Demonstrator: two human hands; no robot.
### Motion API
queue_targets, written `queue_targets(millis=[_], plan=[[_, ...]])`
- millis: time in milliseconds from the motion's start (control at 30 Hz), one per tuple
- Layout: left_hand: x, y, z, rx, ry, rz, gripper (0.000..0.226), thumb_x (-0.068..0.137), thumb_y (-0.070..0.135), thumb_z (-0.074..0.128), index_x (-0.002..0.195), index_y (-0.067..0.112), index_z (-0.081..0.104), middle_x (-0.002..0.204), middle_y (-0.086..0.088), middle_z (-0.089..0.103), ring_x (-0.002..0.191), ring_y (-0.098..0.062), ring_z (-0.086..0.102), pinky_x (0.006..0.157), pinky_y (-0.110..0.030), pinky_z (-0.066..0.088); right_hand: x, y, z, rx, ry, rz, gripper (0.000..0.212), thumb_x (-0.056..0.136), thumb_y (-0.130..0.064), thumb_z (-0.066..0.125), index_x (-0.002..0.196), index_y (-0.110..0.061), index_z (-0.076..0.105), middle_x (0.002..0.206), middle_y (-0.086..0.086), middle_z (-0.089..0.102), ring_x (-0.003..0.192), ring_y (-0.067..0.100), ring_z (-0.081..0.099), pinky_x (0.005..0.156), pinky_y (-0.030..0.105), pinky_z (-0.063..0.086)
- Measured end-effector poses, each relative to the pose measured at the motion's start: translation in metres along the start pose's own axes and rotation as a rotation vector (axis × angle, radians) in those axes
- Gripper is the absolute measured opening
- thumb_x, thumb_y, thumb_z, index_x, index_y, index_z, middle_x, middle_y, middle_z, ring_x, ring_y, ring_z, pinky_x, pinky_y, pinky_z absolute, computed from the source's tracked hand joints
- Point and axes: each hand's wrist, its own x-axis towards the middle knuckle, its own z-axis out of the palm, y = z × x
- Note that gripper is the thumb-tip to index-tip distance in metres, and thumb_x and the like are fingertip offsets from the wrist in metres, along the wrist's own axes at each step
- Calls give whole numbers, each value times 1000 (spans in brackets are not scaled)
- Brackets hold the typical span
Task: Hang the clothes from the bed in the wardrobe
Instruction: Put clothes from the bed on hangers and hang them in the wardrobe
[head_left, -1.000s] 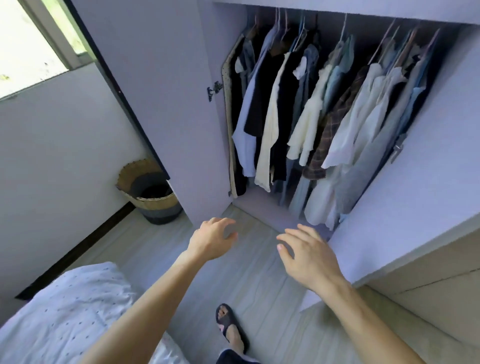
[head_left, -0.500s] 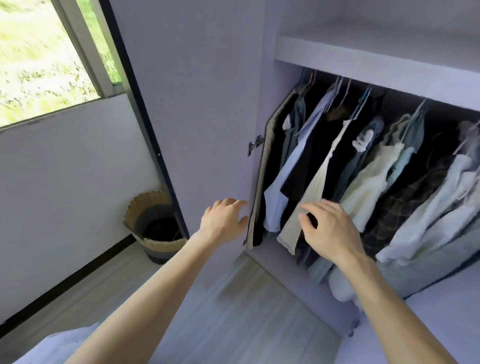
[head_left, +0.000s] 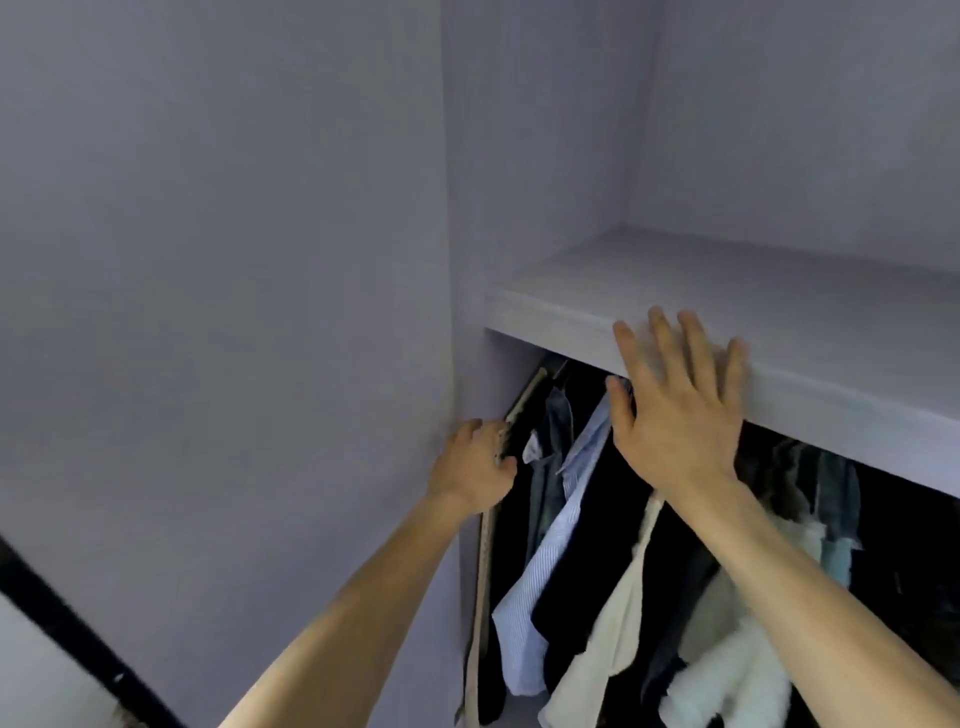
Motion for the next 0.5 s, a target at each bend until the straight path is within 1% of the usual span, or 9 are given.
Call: queue_targets(millis=[67,167,267,300,367,433,500], plan=[[30,2,9,-49,15,-62,58,93,34,53,148,20,40,148,-11,41,137,-30,39,111,-41,37,13,2,23,-34,69,0,55,105,-41,36,157,-26,27,162,6,28,150,30,22,121,55,0],[66,0,27,-105,-2,-120,58,97,29,53,151,19,35,149,-14,41,137,-31,40,112,-36,36,19,1,49,-88,258,8,52,102,-38,45,153,-25,39,155,4,42,141,30,40,116,53,18],[98,0,39,-231,-85,-182,58,103,27,44,156,21,23,155,-11,37,139,-30,40,112,-33,35,25,-1,59,-93,377,23,50,98,-37,51,146,-25,49,146,1,53,133,27,49,113,49,23],[107,0,43,-258,-105,-202,57,104,25,40,157,20,20,155,-11,37,139,-30,40,113,-33,35,27,-1,61,-92,405,29,49,96,-37,52,144,-26,52,143,0,55,131,26,51,112,49,24],[121,0,51,-275,-99,-225,53,104,22,36,156,16,23,153,-12,40,136,-32,43,112,-34,37,29,-2,64,-94,428,34,48,94,-36,55,141,-26,55,140,-1,58,129,25,53,110,49,28],[129,1,56,-279,-86,-258,50,104,20,37,153,11,30,149,-14,45,132,-32,47,108,-33,40,28,-4,64,-78,422,44,48,94,-36,55,141,-27,56,139,-2,59,129,24,52,111,49,27],[136,2,59,-305,-92,-266,51,104,23,39,152,8,30,148,-14,46,131,-33,48,107,-33,41,26,-4,63,-67,421,56,48,94,-36,56,140,-28,56,140,-2,58,130,23,51,112,49,27]])
